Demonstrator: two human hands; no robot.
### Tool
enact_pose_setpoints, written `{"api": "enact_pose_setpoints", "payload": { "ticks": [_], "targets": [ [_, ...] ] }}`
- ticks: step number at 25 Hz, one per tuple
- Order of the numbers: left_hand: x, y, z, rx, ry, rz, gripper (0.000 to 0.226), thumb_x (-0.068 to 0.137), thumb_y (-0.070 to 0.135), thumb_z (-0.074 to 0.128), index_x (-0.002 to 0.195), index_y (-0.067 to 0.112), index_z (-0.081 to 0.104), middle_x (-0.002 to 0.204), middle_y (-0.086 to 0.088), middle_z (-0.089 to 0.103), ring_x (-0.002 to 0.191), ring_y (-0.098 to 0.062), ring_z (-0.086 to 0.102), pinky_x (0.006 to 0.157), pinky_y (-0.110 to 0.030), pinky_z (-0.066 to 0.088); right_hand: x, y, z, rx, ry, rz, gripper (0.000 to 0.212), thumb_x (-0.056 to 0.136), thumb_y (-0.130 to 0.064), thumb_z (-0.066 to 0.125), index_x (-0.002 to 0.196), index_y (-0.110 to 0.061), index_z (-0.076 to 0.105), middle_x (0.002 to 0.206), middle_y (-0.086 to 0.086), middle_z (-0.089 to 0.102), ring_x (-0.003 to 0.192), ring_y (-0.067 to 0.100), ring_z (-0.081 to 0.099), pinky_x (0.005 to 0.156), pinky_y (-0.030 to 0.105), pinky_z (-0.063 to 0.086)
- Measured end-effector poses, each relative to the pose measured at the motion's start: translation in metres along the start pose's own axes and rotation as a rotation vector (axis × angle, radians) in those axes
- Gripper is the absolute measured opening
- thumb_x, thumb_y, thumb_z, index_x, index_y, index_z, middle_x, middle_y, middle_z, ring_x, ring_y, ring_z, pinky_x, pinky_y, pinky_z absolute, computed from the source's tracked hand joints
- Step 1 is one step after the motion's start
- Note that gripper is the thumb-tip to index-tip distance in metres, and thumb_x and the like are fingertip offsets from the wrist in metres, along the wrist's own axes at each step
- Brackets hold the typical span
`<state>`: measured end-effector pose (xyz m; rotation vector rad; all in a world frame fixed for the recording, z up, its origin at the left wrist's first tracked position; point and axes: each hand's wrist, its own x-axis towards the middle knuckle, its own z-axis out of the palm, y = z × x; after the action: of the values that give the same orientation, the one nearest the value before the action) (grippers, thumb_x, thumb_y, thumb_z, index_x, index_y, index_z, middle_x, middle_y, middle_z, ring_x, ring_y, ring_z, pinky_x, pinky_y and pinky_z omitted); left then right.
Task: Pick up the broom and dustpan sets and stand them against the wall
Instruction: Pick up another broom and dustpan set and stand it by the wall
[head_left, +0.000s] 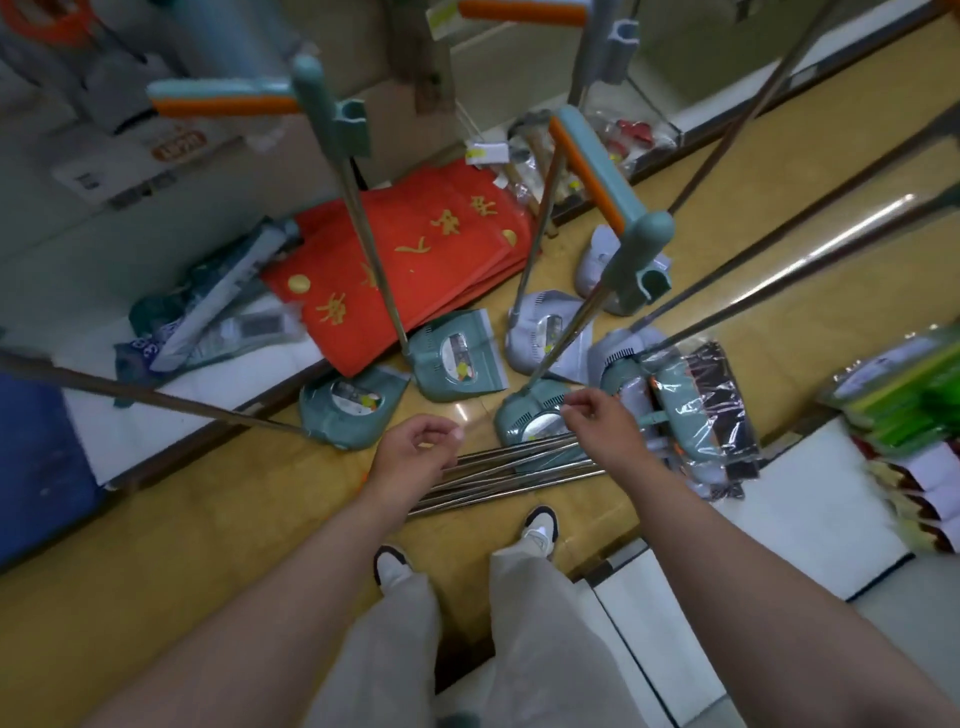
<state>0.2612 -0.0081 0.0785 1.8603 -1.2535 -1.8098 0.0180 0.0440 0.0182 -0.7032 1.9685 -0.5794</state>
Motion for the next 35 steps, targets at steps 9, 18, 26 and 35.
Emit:
{"api": "enact_pose_setpoints", "payload": {
  "ticks": [9, 18, 26, 35],
  "targets": [
    [0.08, -0.03, 0.096, 0.318, -0.269, 0.033, 0.013, 0.093, 0.012, 0.068, 0.104, 0.005, 0.069, 0.091, -0.01, 0.066, 0.08, -0.02, 0.064, 0.062, -0.018, 0.053, 0.034, 0.147, 0.007, -0.054, 0.153, 0.196, 0.013, 0.094, -0.022, 0.061, 0.102, -0.014, 0.067, 0.104, 0.007, 0.07, 0.099, 0.027, 0.064, 0.075, 0.029, 0.042],
    [0.164, -0.081, 0.255, 0.604, -0.45, 0.071, 0.007, 0.091, 0.022, 0.071, 0.096, 0.017, 0.071, 0.091, -0.004, 0.071, 0.09, -0.024, 0.068, 0.083, -0.035, 0.054, 0.098, 0.254, -0.008, -0.124, 0.252, 0.218, 0.028, 0.097, -0.03, 0.056, 0.12, -0.016, 0.063, 0.122, 0.009, 0.063, 0.11, 0.029, 0.061, 0.075, 0.03, 0.039],
    [0.239, -0.142, 0.294, 0.667, -0.344, 0.009, 0.011, 0.093, 0.023, 0.069, 0.099, 0.014, 0.069, 0.099, -0.007, 0.07, 0.094, -0.024, 0.067, 0.087, -0.04, 0.055, 0.205, 0.291, 0.036, -0.879, 0.038, -0.177, 0.047, 0.101, -0.019, 0.048, 0.148, -0.025, 0.042, 0.163, 0.0, 0.027, 0.153, 0.026, 0.013, 0.12, 0.052, 0.021],
    [0.287, -0.163, 0.266, 0.577, -0.242, -0.009, 0.005, 0.094, 0.018, 0.067, 0.092, 0.017, 0.071, 0.094, -0.013, 0.07, 0.084, -0.024, 0.066, 0.078, -0.039, 0.055, 0.281, 0.305, 0.076, -1.214, -0.21, -0.058, 0.041, 0.099, -0.032, 0.054, 0.14, -0.029, 0.053, 0.139, 0.005, 0.051, 0.136, 0.033, 0.041, 0.113, 0.074, -0.006]
  ]
}}
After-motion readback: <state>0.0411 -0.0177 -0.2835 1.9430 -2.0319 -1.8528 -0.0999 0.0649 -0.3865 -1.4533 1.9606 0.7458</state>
